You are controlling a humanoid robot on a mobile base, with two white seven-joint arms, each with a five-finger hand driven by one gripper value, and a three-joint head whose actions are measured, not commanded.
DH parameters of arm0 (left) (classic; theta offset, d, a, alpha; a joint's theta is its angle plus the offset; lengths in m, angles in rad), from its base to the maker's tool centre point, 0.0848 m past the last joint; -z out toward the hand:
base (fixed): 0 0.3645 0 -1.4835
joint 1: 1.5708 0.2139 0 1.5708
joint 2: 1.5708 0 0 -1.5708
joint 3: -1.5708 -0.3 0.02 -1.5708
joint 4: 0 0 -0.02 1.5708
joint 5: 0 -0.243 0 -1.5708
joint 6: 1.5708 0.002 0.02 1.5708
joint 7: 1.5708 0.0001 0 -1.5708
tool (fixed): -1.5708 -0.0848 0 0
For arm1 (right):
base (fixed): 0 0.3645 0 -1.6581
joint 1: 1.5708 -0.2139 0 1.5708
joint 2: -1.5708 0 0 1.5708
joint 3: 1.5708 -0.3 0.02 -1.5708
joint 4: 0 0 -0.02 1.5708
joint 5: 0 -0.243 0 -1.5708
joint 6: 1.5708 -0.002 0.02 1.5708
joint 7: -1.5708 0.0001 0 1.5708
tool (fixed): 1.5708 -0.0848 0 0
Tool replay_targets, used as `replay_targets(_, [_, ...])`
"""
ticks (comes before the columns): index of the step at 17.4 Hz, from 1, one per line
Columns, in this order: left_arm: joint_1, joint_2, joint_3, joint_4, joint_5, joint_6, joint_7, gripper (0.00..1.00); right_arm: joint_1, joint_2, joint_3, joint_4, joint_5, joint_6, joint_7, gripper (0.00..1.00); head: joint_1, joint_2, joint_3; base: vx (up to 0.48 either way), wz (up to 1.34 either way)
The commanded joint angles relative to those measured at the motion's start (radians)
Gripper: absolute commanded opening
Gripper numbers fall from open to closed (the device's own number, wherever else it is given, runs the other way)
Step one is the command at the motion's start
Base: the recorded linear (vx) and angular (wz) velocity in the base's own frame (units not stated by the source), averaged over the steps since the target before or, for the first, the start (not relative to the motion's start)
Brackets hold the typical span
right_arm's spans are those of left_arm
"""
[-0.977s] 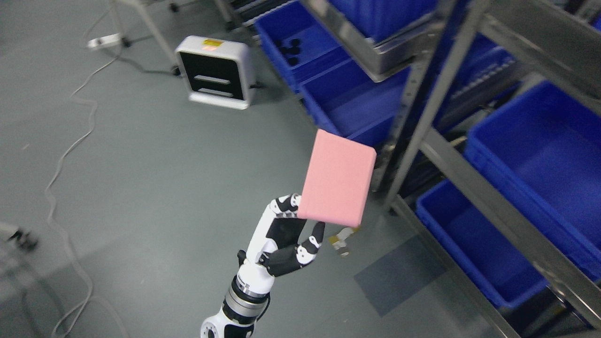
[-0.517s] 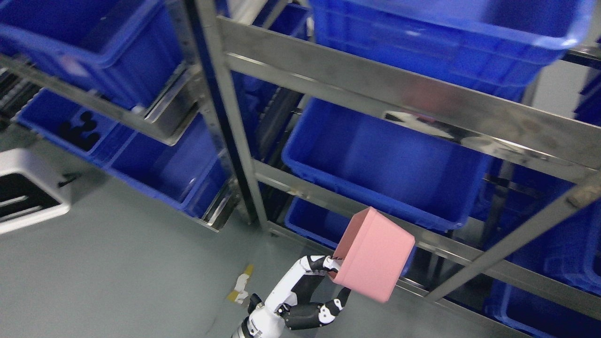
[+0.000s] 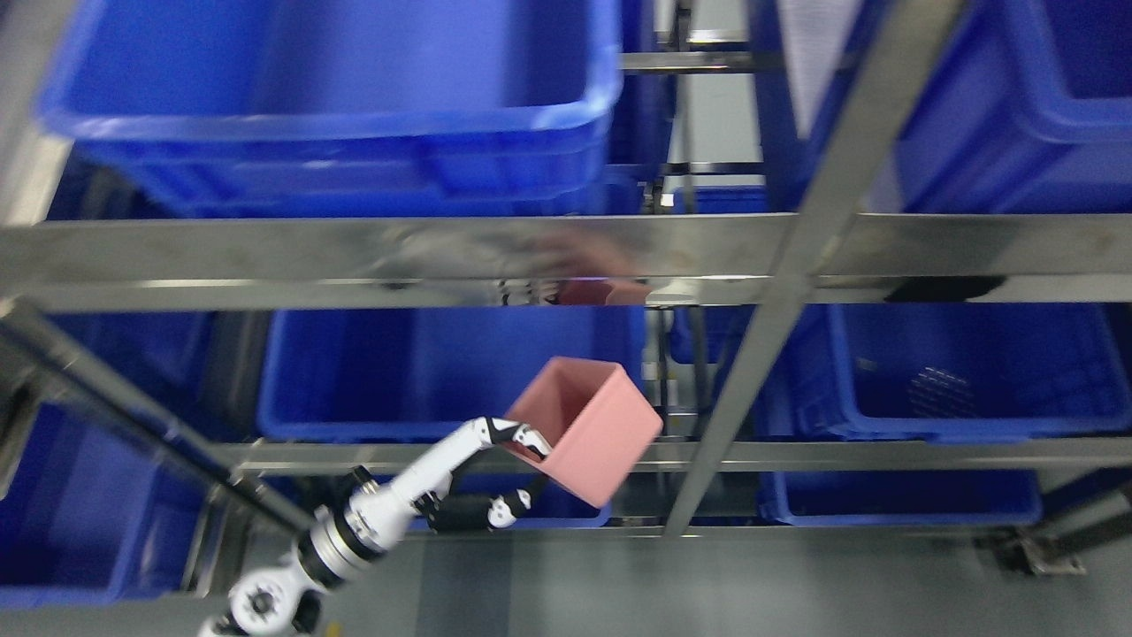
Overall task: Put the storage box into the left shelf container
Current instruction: 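Lower the pink box into the blue bin on the lower shelf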
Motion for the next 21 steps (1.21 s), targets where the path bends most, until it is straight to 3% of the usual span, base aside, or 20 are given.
replay_targets(1, [-0.244,0.123,0.233,0.240,-0.217,0.000,-0.036,0.02,0.009,-0.017,-0.005,-0.017,0.002,-0.005,0.000,1.00,0.0000,0.000,0.000,0.081,-0.68])
replay_targets(5, [-0.370,0.115,0.248,0.350,-0.471,-0.028,-0.042,0.02,0.009,-0.017,-0.005,-0.017,0.002,-0.005,0.000,1.00,0.0000,0.000,0.000,0.084,-0.46])
replay_targets(8, [-0.391,0.101,0.295,0.410,-0.701,-0.107,-0.118,0.02,0.009,-0.017,-0.005,-0.017,0.002,-0.005,0.000,1.00,0.0000,0.000,0.000,0.054,-0.30])
replay_targets(12, [-0.367,0.092,0.343,0.413,-0.782,-0.153,-0.178,0.05,0.009,-0.017,-0.005,-0.017,0.002,-0.005,0.000,1.00,0.0000,-0.001,0.000,0.039,-0.19])
replay_targets(14, [-0.348,0.081,0.354,0.415,-0.776,-0.152,-0.174,0.15,0.009,-0.017,-0.005,-0.017,0.002,-0.005,0.000,1.00,0.0000,-0.001,0.000,0.019,-0.09])
replay_targets(15, [-0.336,0.063,0.355,0.415,-0.773,-0.152,-0.171,0.26,0.009,-0.017,-0.005,-0.017,0.002,-0.005,0.000,1.00,0.0000,-0.001,0.000,0.000,0.00])
replay_targets(16, [-0.328,0.039,0.360,0.412,-0.768,-0.152,-0.169,0.46,0.009,-0.017,-0.005,-0.017,0.002,-0.005,0.000,1.00,0.0000,-0.001,0.000,0.000,0.00])
replay_targets(17, [-0.318,0.008,0.369,0.407,-0.760,-0.149,-0.169,0.55,0.009,-0.017,-0.005,-0.017,0.002,-0.005,0.000,1.00,0.0000,-0.001,0.000,-0.007,0.04])
replay_targets(20, [-0.305,-0.150,0.435,0.392,-0.599,-0.135,-0.171,0.67,0.009,-0.017,-0.005,-0.017,0.002,-0.005,0.000,1.00,0.0000,-0.001,0.000,-0.004,0.02])
replay_targets(21, [-0.293,-0.150,0.446,0.375,-0.558,-0.120,-0.168,0.75,0.009,-0.017,-0.005,-0.017,0.002,-0.005,0.000,1.00,0.0000,-0.001,0.000,0.000,0.00])
